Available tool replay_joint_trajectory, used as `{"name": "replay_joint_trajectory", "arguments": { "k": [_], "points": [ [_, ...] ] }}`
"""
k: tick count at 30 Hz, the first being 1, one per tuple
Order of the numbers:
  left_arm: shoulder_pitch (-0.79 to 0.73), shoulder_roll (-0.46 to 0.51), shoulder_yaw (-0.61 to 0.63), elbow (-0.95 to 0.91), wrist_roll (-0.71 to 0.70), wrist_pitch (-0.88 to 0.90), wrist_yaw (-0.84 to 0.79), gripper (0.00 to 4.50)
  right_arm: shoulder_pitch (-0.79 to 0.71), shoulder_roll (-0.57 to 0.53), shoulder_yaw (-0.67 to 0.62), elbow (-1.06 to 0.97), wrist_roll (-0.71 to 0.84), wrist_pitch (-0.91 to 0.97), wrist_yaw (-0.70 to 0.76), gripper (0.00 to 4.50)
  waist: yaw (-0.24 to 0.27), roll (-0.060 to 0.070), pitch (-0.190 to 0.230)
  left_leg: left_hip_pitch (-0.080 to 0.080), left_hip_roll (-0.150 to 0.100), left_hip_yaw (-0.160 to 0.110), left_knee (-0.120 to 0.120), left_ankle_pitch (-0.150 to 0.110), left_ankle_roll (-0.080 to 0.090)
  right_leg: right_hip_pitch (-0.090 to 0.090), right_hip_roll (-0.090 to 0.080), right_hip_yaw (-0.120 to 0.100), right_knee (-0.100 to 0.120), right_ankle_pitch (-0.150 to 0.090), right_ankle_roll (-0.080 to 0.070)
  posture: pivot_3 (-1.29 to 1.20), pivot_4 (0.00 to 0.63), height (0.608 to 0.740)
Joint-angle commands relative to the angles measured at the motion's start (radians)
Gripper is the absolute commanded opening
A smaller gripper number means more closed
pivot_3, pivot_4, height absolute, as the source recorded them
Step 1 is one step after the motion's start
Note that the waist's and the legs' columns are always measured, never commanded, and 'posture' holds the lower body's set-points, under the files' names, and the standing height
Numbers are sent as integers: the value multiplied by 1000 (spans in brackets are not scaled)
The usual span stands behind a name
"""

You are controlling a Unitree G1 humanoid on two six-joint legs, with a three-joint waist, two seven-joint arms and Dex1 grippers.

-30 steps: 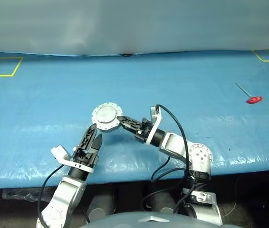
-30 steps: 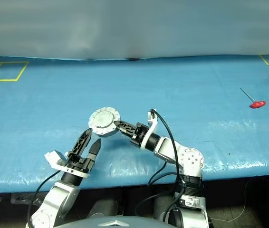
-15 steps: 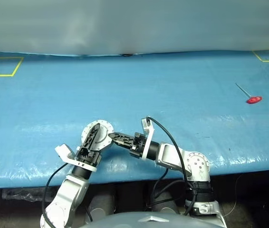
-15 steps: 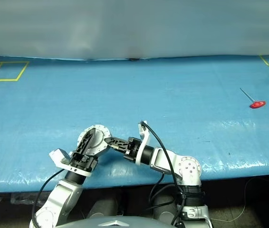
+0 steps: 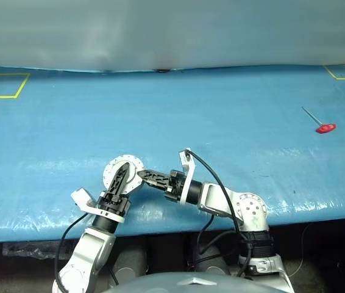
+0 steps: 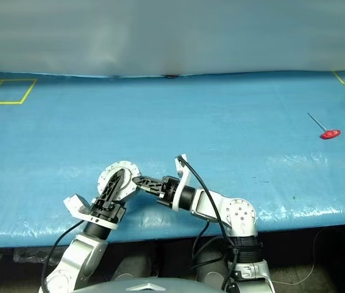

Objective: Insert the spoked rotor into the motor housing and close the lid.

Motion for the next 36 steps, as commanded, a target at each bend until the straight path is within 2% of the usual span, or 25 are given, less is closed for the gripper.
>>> {"name": "replay_joint_trajectory", "arguments": {
  "k": [1, 3, 5, 10, 13, 20, 23, 27, 36],
  "points": [
    [-24, -13, -14, -87, 6, -27, 9, 2429, 2, -26, -5, -76, -27, -25, 62, 3171, 5, -1, 1, 0, 0, 0, 0, 0, 0, 0, 0, 0, 0, 0, 0, 0, 150, 740],
    [-34, -11, -12, -93, 12, -39, 26, 2429, 10, -39, -5, -96, -51, -41, 76, 3843, 6, -1, 1, 0, 0, 0, 0, 0, 0, 0, 0, 0, 0, 0, 0, 0, 150, 740],
    [-56, -7, 0, -95, 17, -58, 57, 2429, 21, -80, 13, -138, -149, -84, 127, 4480, 7, -1, 1, 0, 0, 0, 0, 0, 0, 0, 0, 0, 0, 0, -1, 0, 150, 740],
    [-141, 28, 41, -66, 19, -85, 138, 2429, 67, -201, 136, -243, -452, -256, 318, 4500, 9, -2, 1, 0, 0, 0, 1, 0, 0, 0, 0, -1, 0, 1, 1, 0, 150, 740],
    [-231, 62, 79, 1, 25, -91, 191, 2429, 100, -276, 253, -269, -692, -428, 418, 4500, 9, -2, 1, 0, 0, 0, 1, 0, 0, 0, 1, -1, 0, 0, 1, 0, 150, 740],
    [-454, 131, 171, 217, 64, -108, 235, 2429, 170, -313, 390, -204, -1069, -776, 508, 4500, 11, -4, 2, 1, 0, 0, 2, 2, -3, 1, 2, -1, 1, 2, 3, 0, 150, 740],
    [-564, 163, 207, 345, 113, -113, 246, 2429, 200, -296, 402, -171, -1157, -896, 518, 4500, 14, -6, 3, 2, 0, 0, 2, 3, -5, 1, 2, -1, 1, 5, 7, 0, 150, 740],
    [-699, 197, 251, 503, 174, -115, 228, 2429, 229, -268, 392, -146, -1234, -1003, 509, 4500, 20, -7, 3, 2, -1, -1, 2, 5, -8, 1, 3, -1, 1, 8, 5, 0, 150, 740],
    [-965, 270, 319, 865, 340, -123, 108, 2429, 251, -251, 372, -130, -1279, -1022, 532, 4500, 22, -10, 4, 2, -2, -1, 2, 5, -9, 1, 3, 0, 0, 9, 5, 0, 150, 740]
  ]
}}
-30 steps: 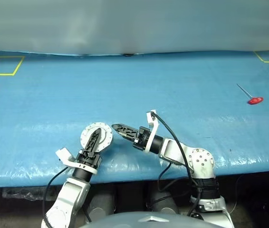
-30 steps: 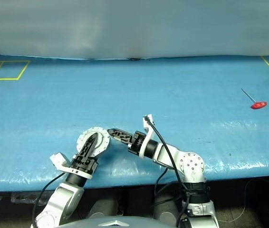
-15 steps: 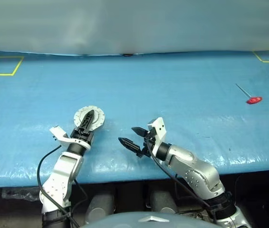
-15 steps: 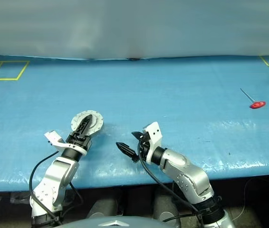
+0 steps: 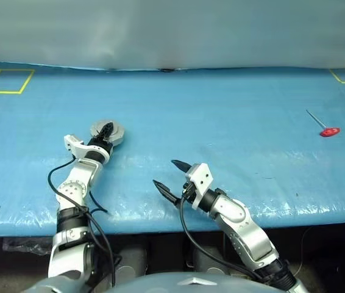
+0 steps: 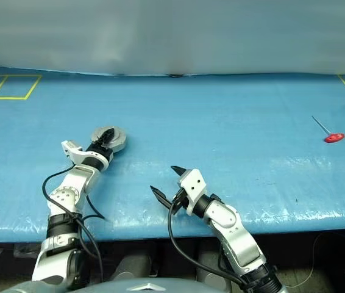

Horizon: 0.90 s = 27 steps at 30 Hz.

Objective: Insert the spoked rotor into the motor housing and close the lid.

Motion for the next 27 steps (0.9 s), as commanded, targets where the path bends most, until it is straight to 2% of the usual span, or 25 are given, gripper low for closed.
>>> {"name": "replay_joint_trajectory", "arguments": {
  "k": [1, 8, 16, 17, 21, 27],
  "points": [
    [-101, 33, 34, 81, 65, -25, -72, 2429, 10, 9, -13, -19, -9, -11, 9, 4500, -1, 0, 0, 0, 0, 0, 0, 0, 0, 0, 0, 0, 0, 0, 0, 0, 150, 740],
    [-226, 73, 44, 283, 226, -38, -121, 2429, 23, 15, -14, -26, -15, 5, 11, 4500, -3, -1, 0, 0, 0, 0, 0, 0, -1, 0, 0, 0, 0, 0, 0, 0, 150, 740],
    [-254, 78, 98, 349, 317, -45, -107, 2429, 24, 23, -13, -23, -32, 17, 15, 4500, -9, -1, 0, 1, 1, 0, 0, 1, -2, 0, 0, 0, 2, 1, 1, 0, 150, 740],
    [-250, 79, 111, 346, 318, -44, -102, 3162, 23, 25, -13, -20, -34, 18, 15, 4500, -12, -1, 0, 1, 1, 0, 0, 2, -3, 0, 0, 0, 2, 1, 0, 0, 150, 740],
    [-210, 83, 132, 306, 338, -20, -79, 4376, 18, 32, -15, -12, -40, 21, 20, 4500, -22, -1, 0, 4, 3, 0, 0, 3, -5, 1, -1, 1, 2, 3, -2, 0, 150, 740],
    [-133, 94, 150, 207, 349, 43, -32, 4477, -2, 41, -14, 8, -46, 24, 29, 4500, -33, -1, 0, 9, 5, 2, -1, 2, -4, 2, -1, 2, 7, 3, -4, 0, 150, 740]
  ]
}}
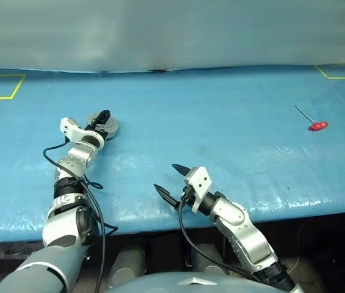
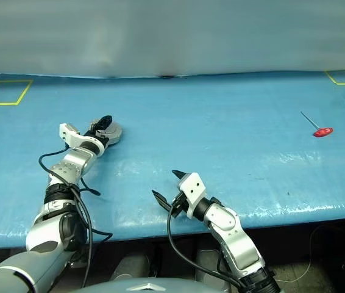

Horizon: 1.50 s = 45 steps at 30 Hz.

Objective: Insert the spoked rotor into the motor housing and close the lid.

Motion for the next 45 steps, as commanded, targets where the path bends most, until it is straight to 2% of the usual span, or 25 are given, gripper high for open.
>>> {"name": "replay_joint_trajectory", "arguments": {
  "k": [1, 12, 16, 20, 24, 27, 30, 32, 36, 42, 45],
  "points": [
    [69, 25, 30, -64, 20, 47, 55, 4477, -21, 11, -6, -7, -7, 0, 9, 4500, -1, 0, 0, 1, 0, 1, 0, 0, 0, 0, 0, 0, 1, 0, 0, 0, 150, 740],
    [289, 12, 61, -355, -27, 223, 137, 4477, -35, 22, -8, 8, -7, 16, 28, 4500, -3, -1, -2, 9, 1, 5, -1, 0, 1, 2, -1, 10, 8, -4, 1, 0, 150, 740],
    [401, 21, 30, -497, -28, 303, 131, 4477, -35, 27, -5, 8, -8, 22, 31, 4500, -1, 0, -3, 10, 1, 5, -1, -1, 1, 2, -1, 10, 9, -4, 0, 0, 150, 740],
    [554, 83, -82, -685, 39, 334, 33, 4477, -30, 29, -8, 6, -5, 27, 31, 4500, 0, 0, -4, 10, 1, 6, -2, -1, 0, 2, -1, 11, 8, -5, -1, 0, 150, 740],
    [718, 119, -197, -899, 133, 238, -91, 4477, -18, 28, -13, 16, -18, 16, 21, 4500, 8, 1, -4, 10, 0, 6, -5, -1, 0, 1, -2, 12, 8, -9, -8, 0, 150, 740],
    [833, 123, -293, -1035, 273, 105, -137, 4477, -5, 29, -29, 38, -35, -23, 1, 4500, 19, 1, -4, 9, 1, 6, -6, -2, 0, -1, -2, 12, 7, -10, -9, 0, 150, 740],
    [902, 88, -369, -1088, 451, -112, -153, 4477, 14, 40, -66, 47, -21, -49, -13, 4500, 27, 1, -4, 9, 1, 6, -7, -3, -1, -1, -3, 12, 4, -10, -9, 0, 150, 740],
    [945, 70, -437, -1105, 600, -261, -136, 4477, 28, 41, -95, 47, -19, -72, -24, 4500, 30, 0, -4, 7, 2, 6, -6, -4, -2, -2, -3, 11, 2, -10, -8, 0, 150, 740],
    [1000, 30, -528, -1087, 779, -488, -126, 4477, 55, 35, -148, 21, -6, -83, -35, 4500, 36, 1, -4, 5, 3, 6, -7, -4, 1, -2, -3, 10, -2, -10, -7, 0, 150, 740],
    [1037, -33, -589, -1026, 878, -672, -113, 4477, 100, 27, -208, -40, 7, -86, -52, 4500, 43, 1, -4, 1, 3, 6, -7, -6, 5, -2, -2, 8, -6, -9, -6, 0, 150, 740],
    [1048, -48, -593, -999, 865, -708, -129, 4477, 110, 30, -214, -47, 3, -91, -50, 4500, 43, 1, -4, -1, 3, 6, -7, -6, 6, -4, -2, 7, -6, -9, -6, 0, 150, 740]
  ]
}}
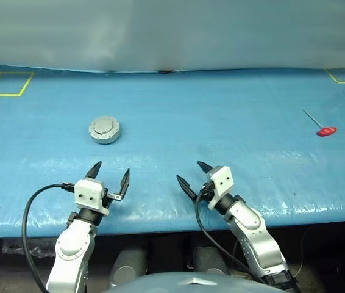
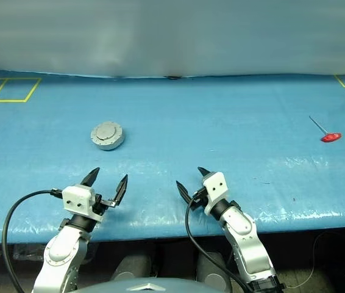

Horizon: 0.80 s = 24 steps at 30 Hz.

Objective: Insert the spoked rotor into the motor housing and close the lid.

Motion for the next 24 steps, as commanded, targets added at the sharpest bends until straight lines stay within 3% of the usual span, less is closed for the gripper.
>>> {"name": "replay_joint_trajectory", "arguments": {
  "k": [1, 24],
  "points": [
    [16, -2, -9, 10, 9, -65, -17, 4477, 9, 5, -9, -40, 14, -32, 2, 4500, 0, 0, 0, -1, 0, 0, 1, 0, 0, -1, 0, -1, 0, 0, 0, 0, 150, 740],
    [59, -2, 21, 66, -63, -107, -111, 4477, 27, 8, 30, -27, -12, -38, 16, 4500, -1, 1, 0, -5, 2, -2, 7, 0, 1, 0, 1, -10, 0, 0, 1, 0, 150, 740]
  ]
}}
